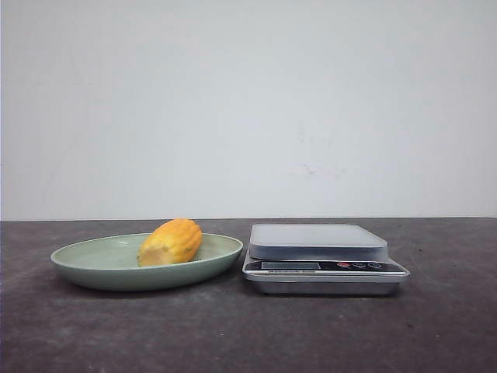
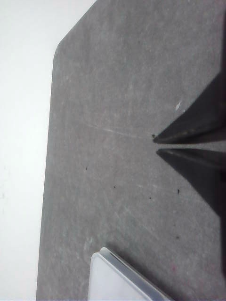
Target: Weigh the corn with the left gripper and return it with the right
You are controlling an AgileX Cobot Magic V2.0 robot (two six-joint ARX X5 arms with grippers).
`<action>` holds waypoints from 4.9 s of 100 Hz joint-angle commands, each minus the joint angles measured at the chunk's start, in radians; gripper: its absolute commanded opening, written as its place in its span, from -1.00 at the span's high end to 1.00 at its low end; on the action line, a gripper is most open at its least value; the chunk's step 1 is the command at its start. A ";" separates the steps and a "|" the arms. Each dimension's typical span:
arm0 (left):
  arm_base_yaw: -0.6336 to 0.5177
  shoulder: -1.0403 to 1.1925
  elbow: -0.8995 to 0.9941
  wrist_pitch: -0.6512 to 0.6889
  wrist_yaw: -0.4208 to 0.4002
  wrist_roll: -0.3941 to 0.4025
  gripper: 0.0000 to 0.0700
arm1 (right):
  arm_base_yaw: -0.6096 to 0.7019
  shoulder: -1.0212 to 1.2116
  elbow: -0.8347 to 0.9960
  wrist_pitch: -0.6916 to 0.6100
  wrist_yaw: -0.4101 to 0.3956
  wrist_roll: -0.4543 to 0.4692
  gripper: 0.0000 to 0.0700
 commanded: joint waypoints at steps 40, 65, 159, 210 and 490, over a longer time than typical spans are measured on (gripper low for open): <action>-0.001 -0.002 -0.016 -0.005 0.002 0.006 0.97 | -0.002 -0.001 -0.004 0.013 0.000 -0.004 0.97; -0.001 -0.002 -0.016 -0.005 0.002 0.006 0.97 | -0.002 -0.001 -0.004 0.013 0.000 -0.004 0.97; -0.001 -0.002 -0.016 -0.004 0.002 0.006 0.97 | 0.000 -0.001 -0.004 0.013 -0.005 0.039 0.97; 0.000 -0.001 -0.004 0.051 -0.051 -0.164 0.97 | 0.000 0.000 0.034 -0.041 0.001 0.274 1.00; -0.552 1.505 1.157 -0.172 -0.089 -0.233 0.99 | 0.086 0.640 1.031 -0.520 -0.132 0.197 -0.77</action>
